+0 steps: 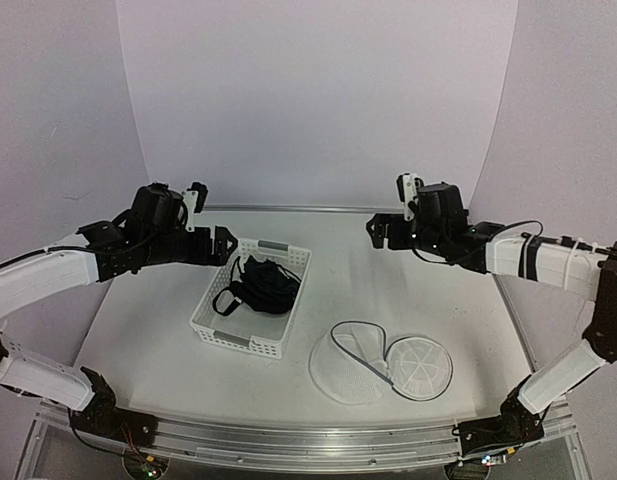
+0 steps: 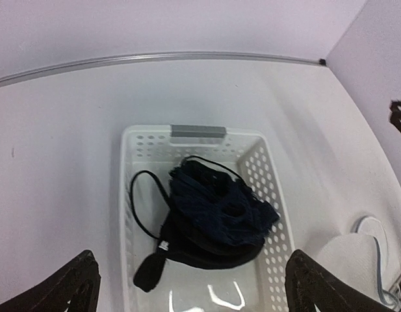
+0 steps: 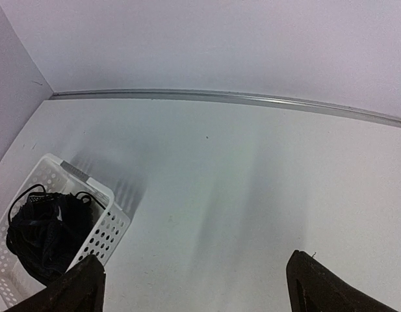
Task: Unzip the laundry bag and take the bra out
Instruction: Close the laundry bag at the center of the board.
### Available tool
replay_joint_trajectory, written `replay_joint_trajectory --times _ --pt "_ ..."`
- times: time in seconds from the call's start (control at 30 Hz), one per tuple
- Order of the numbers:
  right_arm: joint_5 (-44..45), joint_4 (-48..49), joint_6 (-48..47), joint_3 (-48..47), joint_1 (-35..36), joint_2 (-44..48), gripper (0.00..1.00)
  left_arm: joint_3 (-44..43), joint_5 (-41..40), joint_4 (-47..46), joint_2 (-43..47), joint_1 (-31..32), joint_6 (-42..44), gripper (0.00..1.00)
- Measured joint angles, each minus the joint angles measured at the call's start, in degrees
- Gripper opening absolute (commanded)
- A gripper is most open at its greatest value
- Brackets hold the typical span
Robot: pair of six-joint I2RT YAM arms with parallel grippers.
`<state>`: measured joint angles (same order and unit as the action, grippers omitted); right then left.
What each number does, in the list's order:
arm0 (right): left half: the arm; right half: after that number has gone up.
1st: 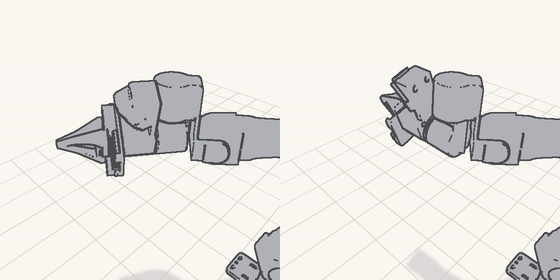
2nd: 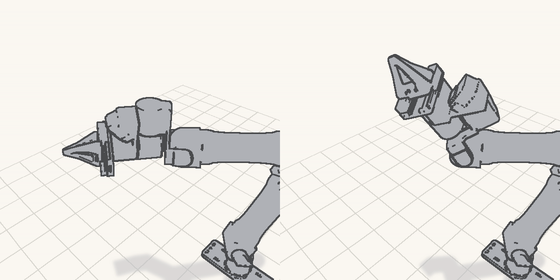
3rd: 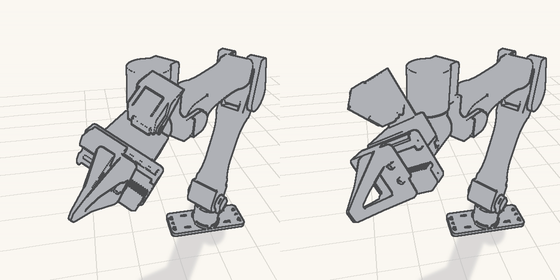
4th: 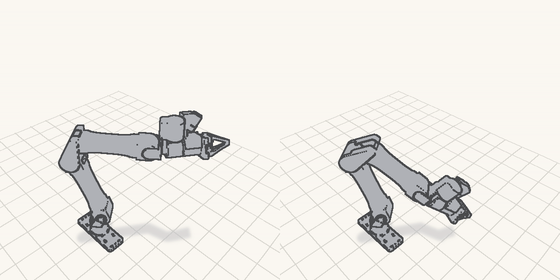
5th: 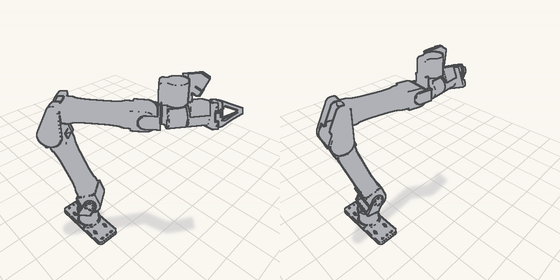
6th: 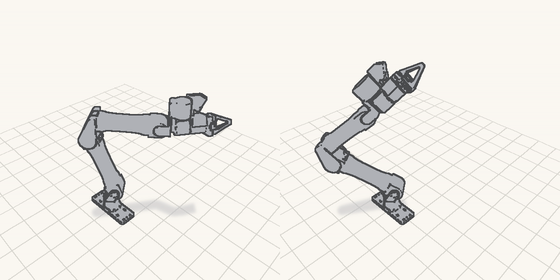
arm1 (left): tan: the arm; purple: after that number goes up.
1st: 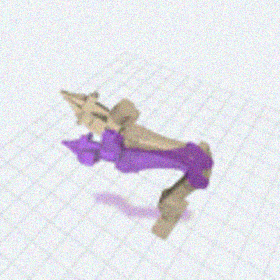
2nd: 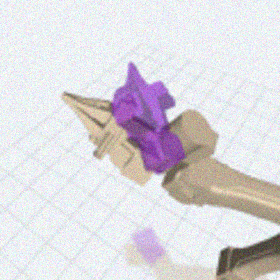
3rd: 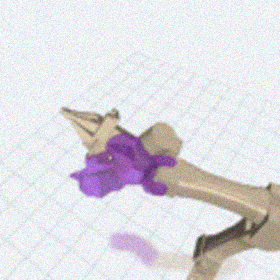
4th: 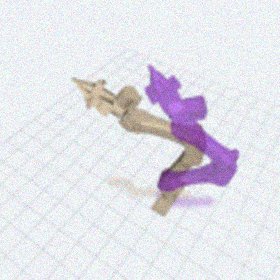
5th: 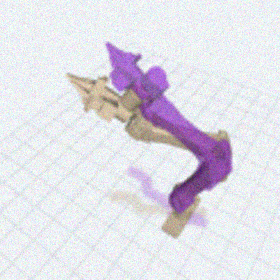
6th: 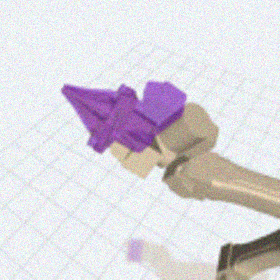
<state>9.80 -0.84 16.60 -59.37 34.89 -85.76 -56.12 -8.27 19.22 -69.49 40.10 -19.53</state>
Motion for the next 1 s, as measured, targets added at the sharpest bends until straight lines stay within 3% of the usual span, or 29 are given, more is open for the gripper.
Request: replay_joint_trajectory --times 0.27,0.47,0.77,1.0 --pt "-3.2 0.2 3.2 13.4 -11.3 13.6 0.98 0.0 2.0 -0.3 -0.6 -15.8 -4.6 1.00" --pt "-5.8 -1.9 5.5 21.7 -15.0 24.3 0.98 0.9 2.2 -0.8 -0.5 -22.7 -8.4 0.99" --pt "-6.4 -14.7 11.4 27.4 -15.5 34.2 0.93 4.0 3.0 -1.3 0.7 -24.9 -12.1 0.98" --pt "-10.6 -23.8 17.1 31.7 -16.1 35.7 0.81 4.5 4.7 -1.3 0.8 -24.9 -13.1 0.98"
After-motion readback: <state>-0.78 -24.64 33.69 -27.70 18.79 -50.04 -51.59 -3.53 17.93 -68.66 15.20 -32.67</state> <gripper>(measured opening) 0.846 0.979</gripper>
